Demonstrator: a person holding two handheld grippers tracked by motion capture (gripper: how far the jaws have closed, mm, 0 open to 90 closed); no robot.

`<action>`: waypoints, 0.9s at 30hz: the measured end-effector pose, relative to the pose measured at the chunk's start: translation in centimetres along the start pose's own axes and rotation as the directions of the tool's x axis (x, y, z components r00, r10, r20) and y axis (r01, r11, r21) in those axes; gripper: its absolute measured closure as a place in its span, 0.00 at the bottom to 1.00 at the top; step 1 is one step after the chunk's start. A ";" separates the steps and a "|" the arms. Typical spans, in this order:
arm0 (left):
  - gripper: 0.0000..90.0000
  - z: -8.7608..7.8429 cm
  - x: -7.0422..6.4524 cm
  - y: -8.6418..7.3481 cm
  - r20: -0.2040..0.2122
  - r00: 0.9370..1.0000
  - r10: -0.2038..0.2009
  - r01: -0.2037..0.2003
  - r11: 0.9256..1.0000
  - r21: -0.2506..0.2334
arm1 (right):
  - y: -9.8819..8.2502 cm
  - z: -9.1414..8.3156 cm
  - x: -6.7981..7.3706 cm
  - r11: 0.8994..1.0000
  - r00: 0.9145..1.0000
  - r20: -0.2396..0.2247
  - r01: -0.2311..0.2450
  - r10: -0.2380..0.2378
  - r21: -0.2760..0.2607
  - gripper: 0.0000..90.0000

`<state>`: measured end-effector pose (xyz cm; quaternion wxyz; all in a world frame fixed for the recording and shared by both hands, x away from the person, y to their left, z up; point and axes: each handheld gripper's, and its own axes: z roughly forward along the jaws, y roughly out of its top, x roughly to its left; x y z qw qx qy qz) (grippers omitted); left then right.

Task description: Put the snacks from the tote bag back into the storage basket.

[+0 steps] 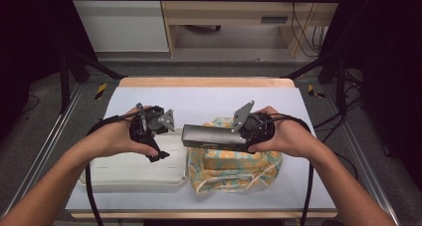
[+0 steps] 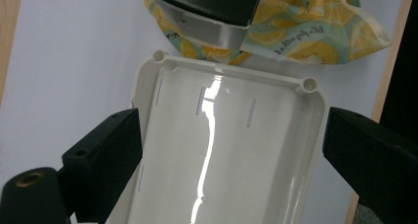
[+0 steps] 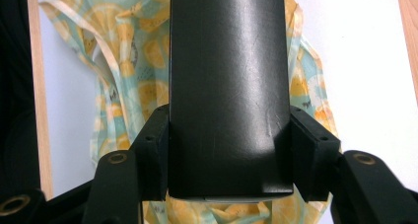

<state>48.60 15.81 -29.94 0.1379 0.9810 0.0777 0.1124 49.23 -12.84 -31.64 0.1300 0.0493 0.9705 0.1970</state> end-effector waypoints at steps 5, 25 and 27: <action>0.09 -0.1 0.0 0.9 0.004 0.999 0.047 -0.046 0.999 -0.013 | 0.5 0.3 0.5 1.000 1.000 -0.007 0.006 -0.006 0.010 0.48; 0.12 0.6 -1.0 2.5 0.026 0.991 0.131 -0.131 0.991 0.028 | 2.9 1.3 0.9 0.999 0.999 -0.027 0.038 -0.038 0.003 0.48; 0.13 0.8 -1.1 2.6 0.031 0.990 0.135 -0.136 0.990 0.037 | 3.0 1.4 1.0 0.999 0.998 -0.035 0.044 -0.044 0.008 0.48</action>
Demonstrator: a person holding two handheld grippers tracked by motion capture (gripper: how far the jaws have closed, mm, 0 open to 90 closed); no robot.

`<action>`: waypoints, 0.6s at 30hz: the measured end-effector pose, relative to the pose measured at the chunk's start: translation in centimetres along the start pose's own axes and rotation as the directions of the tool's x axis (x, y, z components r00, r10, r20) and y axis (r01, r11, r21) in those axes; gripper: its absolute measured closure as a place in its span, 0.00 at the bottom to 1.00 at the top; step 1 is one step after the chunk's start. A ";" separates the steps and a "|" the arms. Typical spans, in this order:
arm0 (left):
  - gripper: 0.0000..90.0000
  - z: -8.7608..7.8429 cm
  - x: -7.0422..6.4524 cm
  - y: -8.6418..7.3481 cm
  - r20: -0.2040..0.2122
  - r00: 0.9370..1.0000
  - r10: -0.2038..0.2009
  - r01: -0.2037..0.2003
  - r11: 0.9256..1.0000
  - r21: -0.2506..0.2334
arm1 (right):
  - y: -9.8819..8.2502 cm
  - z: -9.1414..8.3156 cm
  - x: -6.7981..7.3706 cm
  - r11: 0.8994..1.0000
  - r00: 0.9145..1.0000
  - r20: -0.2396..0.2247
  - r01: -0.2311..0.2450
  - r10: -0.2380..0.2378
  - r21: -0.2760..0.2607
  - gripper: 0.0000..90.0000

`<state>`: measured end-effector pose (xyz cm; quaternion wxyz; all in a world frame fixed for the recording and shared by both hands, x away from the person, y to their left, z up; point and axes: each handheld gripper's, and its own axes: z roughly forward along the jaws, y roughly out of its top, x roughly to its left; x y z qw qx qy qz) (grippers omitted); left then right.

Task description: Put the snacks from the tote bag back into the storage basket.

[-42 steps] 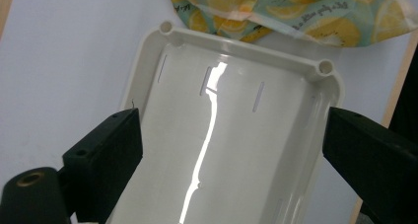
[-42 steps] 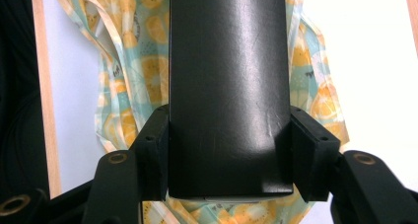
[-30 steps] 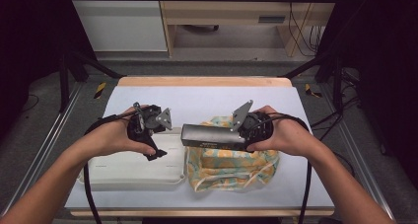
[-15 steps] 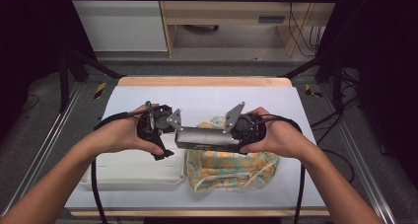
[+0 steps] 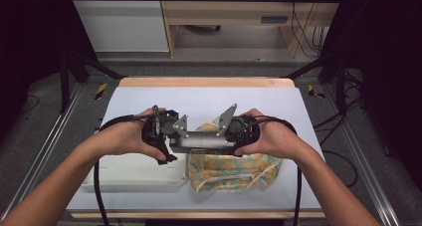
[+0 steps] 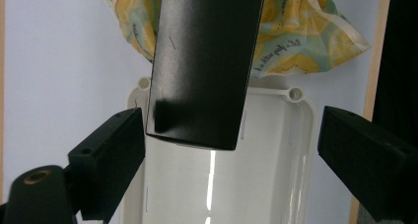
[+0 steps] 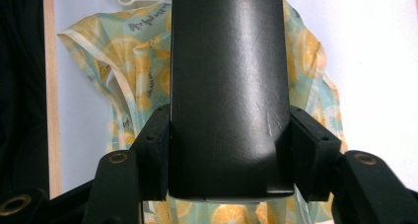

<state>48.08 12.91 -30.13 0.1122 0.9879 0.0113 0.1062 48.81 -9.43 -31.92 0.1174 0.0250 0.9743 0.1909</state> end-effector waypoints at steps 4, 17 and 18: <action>0.17 0.5 0.1 0.2 0.008 1.000 0.010 -0.010 1.000 0.019 | 0.4 0.1 0.2 1.000 1.000 -0.010 0.002 -0.002 0.000 0.48; 0.25 2.3 0.3 1.1 0.040 0.998 0.051 -0.055 0.993 0.101 | 1.0 0.3 0.7 1.000 1.000 -0.028 0.012 -0.012 -0.006 0.48; 0.27 2.3 0.3 1.1 0.040 0.998 0.055 -0.059 0.993 0.104 | 1.1 0.3 0.7 1.000 0.999 -0.034 0.014 -0.014 -0.003 0.48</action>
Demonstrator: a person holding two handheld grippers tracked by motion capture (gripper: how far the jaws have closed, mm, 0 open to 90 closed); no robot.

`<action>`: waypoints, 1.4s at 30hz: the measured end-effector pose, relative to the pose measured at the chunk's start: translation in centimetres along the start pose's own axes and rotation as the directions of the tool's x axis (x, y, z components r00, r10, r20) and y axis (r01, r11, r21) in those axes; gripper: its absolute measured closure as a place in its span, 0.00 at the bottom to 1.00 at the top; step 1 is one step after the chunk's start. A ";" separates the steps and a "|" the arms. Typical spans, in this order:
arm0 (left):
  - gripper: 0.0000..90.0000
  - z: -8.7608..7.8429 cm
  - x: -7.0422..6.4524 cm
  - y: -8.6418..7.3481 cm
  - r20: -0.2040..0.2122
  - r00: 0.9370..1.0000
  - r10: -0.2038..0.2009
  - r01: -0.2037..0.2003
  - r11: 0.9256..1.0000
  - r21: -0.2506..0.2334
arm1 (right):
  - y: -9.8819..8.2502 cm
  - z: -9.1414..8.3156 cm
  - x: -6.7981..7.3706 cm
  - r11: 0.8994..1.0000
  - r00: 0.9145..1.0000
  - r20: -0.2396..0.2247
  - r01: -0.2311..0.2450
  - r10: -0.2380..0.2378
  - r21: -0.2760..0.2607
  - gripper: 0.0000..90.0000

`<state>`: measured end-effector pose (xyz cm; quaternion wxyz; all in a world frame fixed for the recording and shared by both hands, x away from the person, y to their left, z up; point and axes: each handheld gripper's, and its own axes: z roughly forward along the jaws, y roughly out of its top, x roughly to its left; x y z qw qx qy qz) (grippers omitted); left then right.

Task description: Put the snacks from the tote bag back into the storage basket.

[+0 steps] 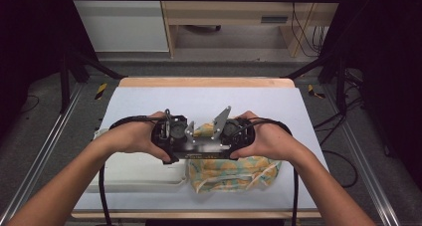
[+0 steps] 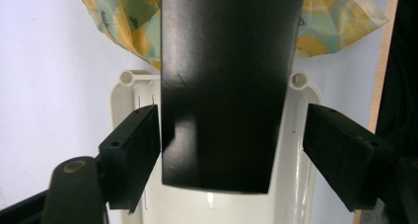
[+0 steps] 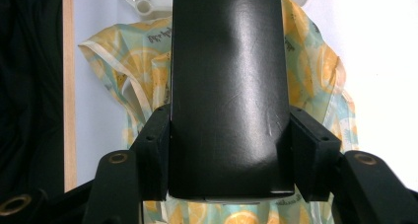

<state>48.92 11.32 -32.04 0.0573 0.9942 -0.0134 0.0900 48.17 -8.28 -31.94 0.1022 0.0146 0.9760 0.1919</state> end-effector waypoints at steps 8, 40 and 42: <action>0.31 0.4 0.1 0.1 0.015 1.000 0.014 -0.014 1.000 0.018 | 0.1 -0.2 0.1 1.000 1.000 -0.006 -0.002 0.002 -0.012 0.48; 0.46 0.8 0.2 0.2 0.038 0.999 0.015 -0.017 0.999 0.043 | 0.1 0.1 0.3 0.999 1.000 -0.022 0.001 -0.002 -0.036 0.48; 0.47 0.8 0.3 0.2 0.033 0.999 0.017 -0.018 0.999 0.033 | 0.0 0.2 0.3 0.999 1.000 -0.023 0.001 -0.002 -0.036 0.48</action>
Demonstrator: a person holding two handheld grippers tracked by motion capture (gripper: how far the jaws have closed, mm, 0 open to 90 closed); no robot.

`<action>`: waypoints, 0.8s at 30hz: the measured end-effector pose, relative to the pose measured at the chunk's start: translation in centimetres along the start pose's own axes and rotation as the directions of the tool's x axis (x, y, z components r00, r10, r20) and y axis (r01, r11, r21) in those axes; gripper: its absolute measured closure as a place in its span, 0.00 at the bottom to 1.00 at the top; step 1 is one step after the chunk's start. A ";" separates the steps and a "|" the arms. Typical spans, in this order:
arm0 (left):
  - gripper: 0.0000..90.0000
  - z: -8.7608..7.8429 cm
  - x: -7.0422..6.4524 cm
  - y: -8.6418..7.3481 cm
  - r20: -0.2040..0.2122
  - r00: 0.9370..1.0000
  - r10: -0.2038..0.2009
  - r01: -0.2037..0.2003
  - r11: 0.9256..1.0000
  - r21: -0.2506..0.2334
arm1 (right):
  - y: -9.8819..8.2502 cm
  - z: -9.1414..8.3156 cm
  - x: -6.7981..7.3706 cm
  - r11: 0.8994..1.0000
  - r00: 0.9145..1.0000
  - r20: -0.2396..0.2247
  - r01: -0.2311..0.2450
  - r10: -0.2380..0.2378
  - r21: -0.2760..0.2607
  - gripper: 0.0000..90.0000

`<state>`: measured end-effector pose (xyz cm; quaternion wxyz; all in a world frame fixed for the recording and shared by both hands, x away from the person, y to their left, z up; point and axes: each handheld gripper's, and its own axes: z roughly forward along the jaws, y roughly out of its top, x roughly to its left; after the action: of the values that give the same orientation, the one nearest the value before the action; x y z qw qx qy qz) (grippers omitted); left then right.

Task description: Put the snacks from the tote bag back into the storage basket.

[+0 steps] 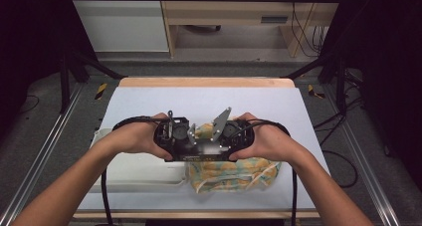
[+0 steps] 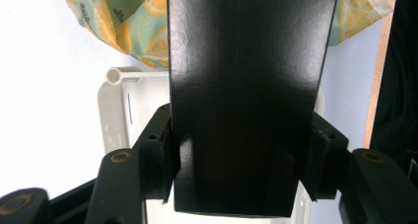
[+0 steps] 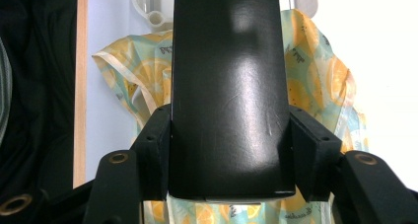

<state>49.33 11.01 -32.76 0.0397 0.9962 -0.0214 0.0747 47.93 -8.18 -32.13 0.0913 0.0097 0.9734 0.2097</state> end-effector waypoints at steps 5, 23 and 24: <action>0.48 -0.1 0.0 0.1 -0.016 1.000 0.003 -0.003 1.000 -0.001 | -0.2 0.0 -0.1 1.000 1.000 0.013 -0.003 0.003 -0.004 0.48; 0.48 -0.5 0.4 -0.7 -0.008 1.000 0.001 -0.001 1.000 -0.029 | -1.5 -0.9 -0.3 0.993 0.993 0.058 -0.095 0.100 -0.073 0.08; 0.48 -0.4 0.5 -0.8 -0.009 1.000 -0.002 0.002 1.000 -0.029 | -1.9 -1.2 -0.3 0.991 0.992 0.068 -0.099 0.105 -0.086 0.08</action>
<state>49.76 11.87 -32.33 0.0544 0.9952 -0.0211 0.0786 48.02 -10.43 -31.78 0.1159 0.0633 0.9583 0.2535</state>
